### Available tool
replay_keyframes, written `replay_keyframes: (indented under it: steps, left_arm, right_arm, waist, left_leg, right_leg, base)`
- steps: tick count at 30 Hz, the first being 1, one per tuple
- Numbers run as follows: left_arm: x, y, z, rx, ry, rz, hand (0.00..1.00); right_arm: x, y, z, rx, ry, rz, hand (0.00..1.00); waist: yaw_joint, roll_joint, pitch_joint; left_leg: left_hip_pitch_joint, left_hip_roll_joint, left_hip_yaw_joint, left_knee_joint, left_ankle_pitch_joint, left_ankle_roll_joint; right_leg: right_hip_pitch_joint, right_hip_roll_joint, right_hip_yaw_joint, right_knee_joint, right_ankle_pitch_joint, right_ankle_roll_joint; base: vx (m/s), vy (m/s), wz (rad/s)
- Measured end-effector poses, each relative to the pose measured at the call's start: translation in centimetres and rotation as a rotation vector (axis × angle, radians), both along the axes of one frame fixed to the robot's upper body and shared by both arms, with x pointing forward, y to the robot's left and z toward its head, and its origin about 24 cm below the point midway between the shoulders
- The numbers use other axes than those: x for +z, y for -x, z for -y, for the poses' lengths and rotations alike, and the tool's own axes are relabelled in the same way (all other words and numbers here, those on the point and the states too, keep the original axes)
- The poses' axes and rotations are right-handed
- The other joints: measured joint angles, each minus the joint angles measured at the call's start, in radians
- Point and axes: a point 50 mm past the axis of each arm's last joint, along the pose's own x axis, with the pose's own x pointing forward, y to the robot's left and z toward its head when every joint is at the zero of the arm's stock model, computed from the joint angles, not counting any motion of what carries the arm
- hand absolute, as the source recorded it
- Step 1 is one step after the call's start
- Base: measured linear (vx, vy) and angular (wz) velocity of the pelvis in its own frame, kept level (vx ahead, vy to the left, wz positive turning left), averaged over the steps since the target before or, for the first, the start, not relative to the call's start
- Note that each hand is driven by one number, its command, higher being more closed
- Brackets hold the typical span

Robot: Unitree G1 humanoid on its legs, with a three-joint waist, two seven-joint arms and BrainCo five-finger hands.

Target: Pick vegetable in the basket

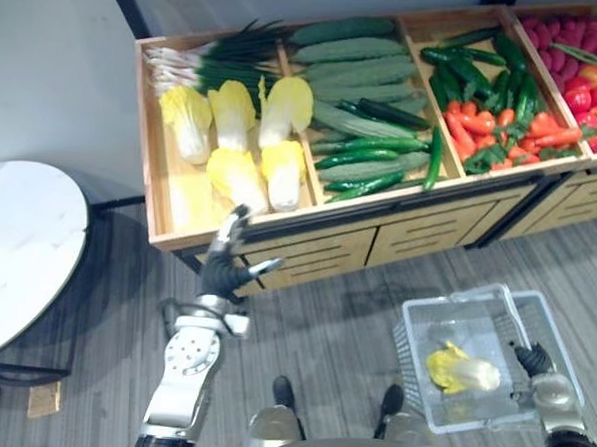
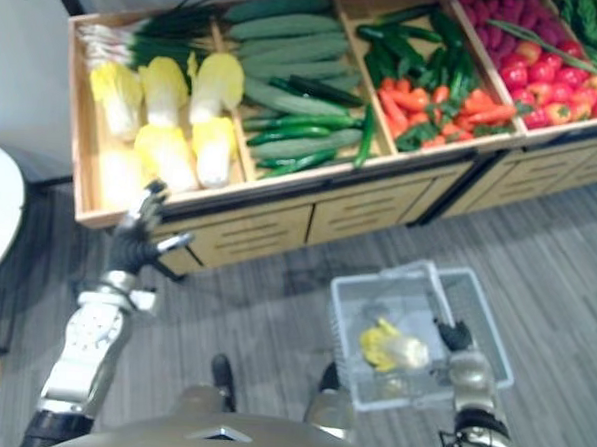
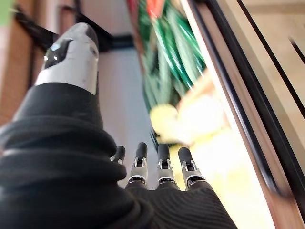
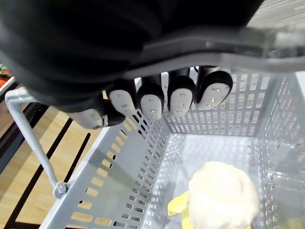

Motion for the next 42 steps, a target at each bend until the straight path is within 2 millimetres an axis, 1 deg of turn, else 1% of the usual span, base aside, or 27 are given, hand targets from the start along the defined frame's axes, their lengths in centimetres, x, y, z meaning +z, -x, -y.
replay_keyframes:
  steps: [2, 3, 5, 6, 8, 9, 12, 13, 15, 17, 20, 21, 22, 24, 25, 26, 27, 29, 32, 36, 38, 40, 42]
  left_arm:
    - [-2.5, 0.9, -2.6, 0.128, -0.131, -0.106, 0.0]
    - [-3.3, 1.2, -3.1, 0.161, -0.162, -0.142, 0.0]
    - [-6.0, 2.5, -4.7, 0.245, -0.245, -0.27, 0.0]
    - [-6.6, 2.9, -5.1, 0.264, -0.257, -0.303, 0.0]
    - [-9.4, 4.8, -6.6, 0.331, -0.29, -0.45, 0.0]
    - [-10.4, 5.6, -7.0, 0.357, -0.305, -0.511, 0.0]
    - [-13.1, 8.3, -7.1, 0.37, -0.324, -0.684, 0.0]
    - [-13.7, 9.0, -7.1, 0.369, -0.33, -0.722, 0.0]
    - [-15.8, 11.2, -6.8, 0.374, -0.346, -0.875, 0.0]
    - [-16.8, 12.3, -6.3, 0.371, -0.336, -0.948, 0.0]
    - [-18.4, 14.8, -5.1, 0.334, -0.311, -1.091, 0.0]
    - [-18.7, 15.2, -4.9, 0.331, -0.306, -1.121, 0.0]
    - [-19.1, 16.1, -4.6, 0.323, -0.288, -1.173, 0.0]
    - [-19.5, 16.9, -4.0, 0.317, -0.243, -1.224, 0.0]
    - [-19.7, 17.1, -3.6, 0.313, -0.226, -1.234, 0.0]
    - [-19.8, 17.1, -3.3, 0.307, -0.211, -1.238, 0.0]
    - [-19.9, 16.9, -2.9, 0.296, -0.193, -1.239, 0.0]
    - [-20.1, 16.6, -2.4, 0.277, -0.174, -1.237, 0.0]
    - [-20.1, 15.7, -2.0, 0.279, -0.109, -1.218, 0.0]
    - [-20.2, 15.4, -1.7, 0.267, -0.094, -1.211, 0.0]
    - [-20.2, 15.1, -1.5, 0.258, -0.094, -1.209, 0.0]
    - [-20.2, 15.1, -1.5, 0.244, -0.111, -1.212, 0.0]
    - [-20.1, 15.2, -1.9, 0.25, -0.125, -1.215, 0.0]
  right_arm:
    - [-0.5, 0.8, 0.0, -0.03, -0.005, -0.018, 1.0]
    - [-0.6, 0.9, 0.0, -0.033, -0.006, -0.021, 1.0]
    - [-0.9, 1.6, 0.0, -0.059, 0.001, -0.023, 1.0]
    - [-0.9, 1.7, -0.1, -0.062, -0.001, -0.022, 1.0]
    - [-1.1, 1.9, -0.3, -0.06, -0.005, -0.018, 1.0]
    - [-1.2, 2.1, -0.5, -0.064, -0.005, -0.017, 1.0]
    - [-1.6, 2.4, -1.0, -0.083, -0.008, -0.013, 1.0]
    - [-1.6, 2.5, -1.0, -0.086, -0.009, -0.013, 1.0]
    - [-1.8, 2.6, -1.2, -0.083, -0.014, -0.014, 1.0]
    - [-1.9, 2.7, -1.3, -0.09, -0.025, -0.012, 1.0]
    - [-2.1, 3.0, -1.3, -0.104, -0.028, -0.015, 1.0]
    - [-2.1, 3.0, -1.3, -0.107, -0.03, -0.015, 1.0]
    - [-2.1, 3.0, -1.4, -0.111, -0.036, -0.013, 1.0]
    - [-2.2, 3.2, -1.4, -0.114, -0.04, -0.016, 1.0]
    - [-2.2, 3.3, -1.4, -0.117, -0.039, -0.017, 1.0]
    - [-2.2, 3.3, -1.4, -0.116, -0.039, -0.017, 1.0]
    - [-2.3, 3.3, -1.4, -0.122, -0.04, -0.017, 1.0]
    - [-2.4, 3.5, -1.4, -0.129, -0.043, -0.025, 1.0]
    - [-2.5, 3.9, -1.3, -0.165, -0.058, -0.029, 1.0]
    - [-2.6, 4.1, -1.2, -0.178, -0.061, -0.031, 1.0]
    - [-2.7, 4.5, -1.1, -0.191, -0.057, -0.037, 1.0]
    - [-2.8, 5.3, -0.9, -0.235, -0.061, -0.041, 1.0]
    - [-2.8, 5.4, -0.8, -0.245, -0.064, -0.039, 1.0]
  waist:
    - [0.001, -0.004, -0.004]
    - [0.001, -0.004, -0.005]
    - [0.0, -0.004, -0.011]
    - [0.001, -0.005, -0.013]
    - [0.002, -0.004, -0.019]
    - [0.001, -0.006, -0.024]
    - [0.007, -0.011, -0.034]
    - [0.008, -0.01, -0.035]
    - [0.002, -0.01, -0.042]
    - [-0.003, -0.011, -0.042]
    - [-0.005, -0.014, -0.045]
    - [-0.005, -0.014, -0.045]
    - [-0.006, -0.014, -0.045]
    - [-0.013, -0.014, -0.046]
    - [-0.015, -0.012, -0.047]
    - [-0.018, -0.016, -0.051]
    - [-0.028, -0.015, -0.051]
    - [-0.038, -0.012, -0.054]
    - [-0.045, -0.01, -0.054]
    - [-0.059, -0.007, -0.053]
    - [-0.062, -0.004, -0.051]
    - [-0.063, -0.002, -0.05]
    - [-0.06, -0.004, -0.05]
  left_leg:
    - [-0.002, -0.005, -0.014, 0.0, 0.0, -0.001]
    - [-0.001, -0.006, -0.018, 0.0, 0.0, -0.001]
    - [-0.001, -0.01, -0.043, 0.0, 0.0, 0.0]
    - [-0.002, -0.01, -0.045, 0.0, -0.001, -0.001]
    - [0.001, -0.01, -0.06, 0.0, 0.0, 0.0]
    - [0.003, -0.008, -0.064, 0.0, 0.0, 0.0]
    - [0.013, -0.006, -0.072, 0.0, -0.002, -0.002]
    - [0.017, -0.006, -0.072, -0.001, -0.003, -0.003]
    - [0.02, -0.006, -0.073, -0.001, -0.007, -0.005]
    - [0.019, -0.006, -0.073, -0.001, -0.008, -0.007]
    - [0.027, -0.004, -0.06, -0.001, -0.013, -0.009]
    - [0.032, -0.003, -0.054, -0.001, -0.016, -0.011]
    - [0.04, -0.001, -0.04, -0.001, -0.023, -0.015]
    - [0.051, 0.002, -0.02, -0.001, -0.028, -0.018]
    - [0.051, 0.004, -0.012, -0.001, -0.031, -0.022]
    - [0.051, 0.006, -0.005, -0.001, -0.031, -0.022]
    - [0.05, 0.007, -0.002, -0.001, -0.031, -0.022]
    - [0.051, 0.011, 0.001, -0.001, -0.032, -0.023]
    - [0.06, 0.016, 0.013, 0.0, -0.031, -0.022]
    - [0.066, 0.015, 0.009, 0.001, -0.032, -0.023]
    - [0.067, 0.015, -0.012, 0.001, -0.032, -0.022]
    - [0.07, 0.016, -0.043, 0.0, -0.031, -0.022]
    - [0.075, 0.018, -0.045, -0.001, -0.031, -0.022]
  right_leg:
    - [0.012, -0.001, -0.011, -0.012, 0.0, 0.0]
    - [0.018, -0.001, -0.015, -0.017, 0.0, 0.0]
    - [0.036, -0.001, -0.039, -0.031, 0.0, -0.001]
    - [0.037, -0.001, -0.042, -0.034, 0.0, -0.001]
    - [0.053, 0.002, -0.056, -0.038, -0.004, -0.003]
    - [0.056, 0.004, -0.06, -0.038, -0.007, -0.003]
    - [0.077, 0.009, -0.07, -0.049, -0.013, -0.003]
    - [0.083, 0.009, -0.071, -0.05, -0.016, -0.002]
    - [0.086, 0.01, -0.075, -0.051, -0.019, -0.002]
    - [0.086, 0.01, -0.075, -0.052, -0.019, -0.002]
    - [0.086, 0.012, -0.059, -0.053, -0.02, -0.002]
    - [0.086, 0.013, -0.053, -0.053, -0.02, -0.002]
    - [0.085, 0.014, -0.039, -0.052, -0.02, -0.002]
    - [0.083, 0.016, -0.019, -0.051, -0.02, -0.003]
    - [0.077, 0.017, -0.011, -0.051, -0.02, -0.003]
    - [0.07, 0.019, -0.002, -0.049, -0.019, -0.003]
    - [0.067, 0.021, 0.001, -0.048, -0.019, -0.003]
    - [0.066, 0.024, 0.003, -0.048, -0.02, -0.004]
    - [0.067, 0.03, 0.012, -0.048, -0.021, -0.005]
    - [0.072, 0.03, 0.01, -0.048, -0.021, -0.005]
    - [0.082, 0.029, -0.005, -0.041, -0.025, -0.004]
    - [0.082, 0.021, -0.028, 0.014, -0.064, 0.003]
    - [0.072, 0.018, -0.027, 0.048, -0.085, 0.002]
  base:
    - [0.06, 0.012, 0.16]
    - [0.07, 0.013, 0.16]
    - [0.08, 0.008, 0.25]
    - [0.08, 0.003, 0.18]
    - [0.09, -0.005, 0.17]
    - [0.08, -0.008, 0.17]
    - [0.08, -0.015, 0.09]
    - [0.06, -0.013, 0.06]
    - [0.04, -0.006, 0.02]
    - [0.0, 0.0, 0.0]
    - [0.02, -0.001, -0.11]
    - [0.01, -0.004, -0.26]
    - [0.01, -0.006, -0.31]
    - [0.01, -0.006, -0.3]
    - [0.01, -0.006, -0.25]
    - [0.01, -0.01, -0.2]
    - [0.01, -0.011, -0.13]
    - [0.02, -0.016, -0.06]
    - [0.03, -0.021, -0.12]
    - [0.02, -0.008, -0.01]
    - [0.02, -0.008, 0.24]
    - [0.03, -0.002, 0.36]
    - [0.01, 0.0, 0.1]
